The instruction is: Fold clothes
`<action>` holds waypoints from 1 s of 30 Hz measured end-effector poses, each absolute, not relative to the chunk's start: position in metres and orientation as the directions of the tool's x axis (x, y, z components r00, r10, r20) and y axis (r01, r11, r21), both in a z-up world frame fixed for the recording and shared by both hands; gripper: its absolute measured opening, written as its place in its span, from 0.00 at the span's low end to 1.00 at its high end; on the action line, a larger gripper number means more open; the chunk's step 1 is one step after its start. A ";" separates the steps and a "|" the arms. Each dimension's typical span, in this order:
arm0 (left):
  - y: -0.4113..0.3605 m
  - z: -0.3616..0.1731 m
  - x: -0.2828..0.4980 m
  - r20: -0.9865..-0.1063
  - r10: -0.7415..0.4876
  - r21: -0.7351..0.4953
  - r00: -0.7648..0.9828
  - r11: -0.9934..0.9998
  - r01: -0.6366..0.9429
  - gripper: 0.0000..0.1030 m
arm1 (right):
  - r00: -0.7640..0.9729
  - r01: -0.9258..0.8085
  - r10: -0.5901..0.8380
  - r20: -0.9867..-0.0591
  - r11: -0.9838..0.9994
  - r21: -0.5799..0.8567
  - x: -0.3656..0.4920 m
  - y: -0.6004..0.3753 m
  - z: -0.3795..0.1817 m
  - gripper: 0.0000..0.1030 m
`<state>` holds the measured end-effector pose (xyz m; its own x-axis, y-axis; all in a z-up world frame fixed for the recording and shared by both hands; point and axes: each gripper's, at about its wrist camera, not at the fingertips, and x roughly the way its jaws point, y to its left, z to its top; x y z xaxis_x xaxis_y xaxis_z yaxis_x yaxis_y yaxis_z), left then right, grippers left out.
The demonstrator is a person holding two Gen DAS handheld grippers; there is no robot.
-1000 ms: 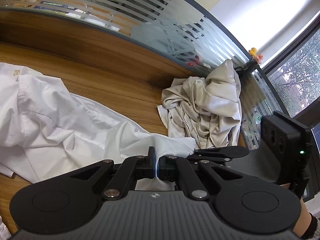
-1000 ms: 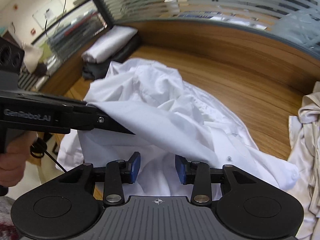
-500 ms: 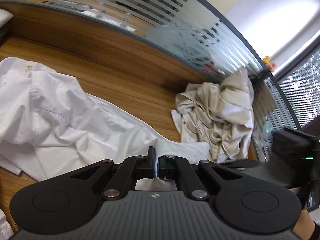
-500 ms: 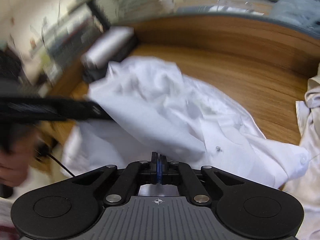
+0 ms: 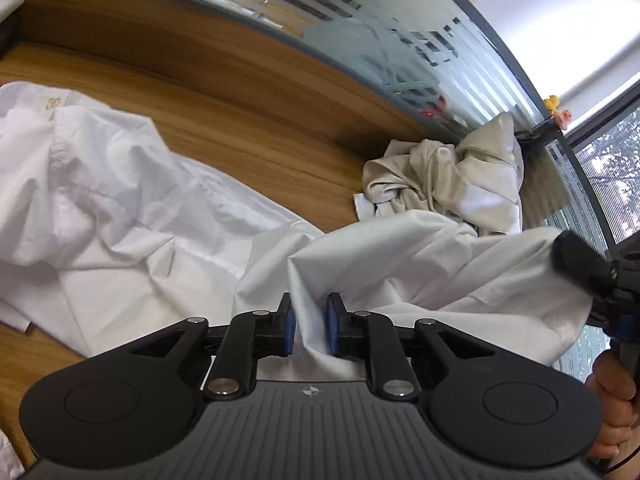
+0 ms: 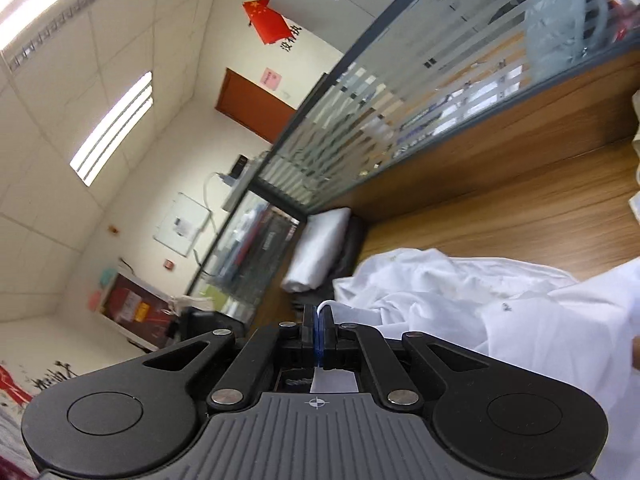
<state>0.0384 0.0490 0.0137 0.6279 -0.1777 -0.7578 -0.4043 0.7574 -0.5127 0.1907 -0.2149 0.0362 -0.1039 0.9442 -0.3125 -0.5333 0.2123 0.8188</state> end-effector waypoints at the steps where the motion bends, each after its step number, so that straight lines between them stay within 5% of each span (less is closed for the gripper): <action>1: 0.052 0.018 0.033 -0.744 -0.179 -0.529 0.643 0.747 -0.403 0.17 | -0.104 -0.537 0.943 -0.315 0.214 0.816 0.190 -0.216 0.035 0.02; 11: 0.067 0.073 0.014 -0.649 -0.243 -0.624 0.721 0.713 -0.321 0.23 | -0.113 -0.632 0.912 -0.395 0.240 0.736 0.171 -0.218 0.026 0.03; 23: 0.044 0.034 0.043 -0.711 -0.378 -0.640 0.592 0.696 -0.325 0.28 | -0.118 -0.753 0.891 -0.439 0.207 0.624 0.147 -0.214 0.034 0.03; 25: 0.044 0.029 0.046 -0.716 -0.360 -0.635 0.598 0.691 -0.345 0.15 | -0.126 -0.767 0.890 -0.438 0.193 0.612 0.144 -0.214 0.036 0.03; 26: 0.045 0.027 0.048 -0.719 -0.344 -0.631 0.604 0.688 -0.359 0.01 | -0.132 -0.773 0.890 -0.436 0.184 0.608 0.142 -0.214 0.037 0.03; 30: 0.048 0.031 0.054 -0.720 -0.278 -0.607 0.636 0.697 -0.382 0.00 | -0.139 -0.813 0.885 -0.444 0.155 0.562 0.130 -0.211 0.041 0.03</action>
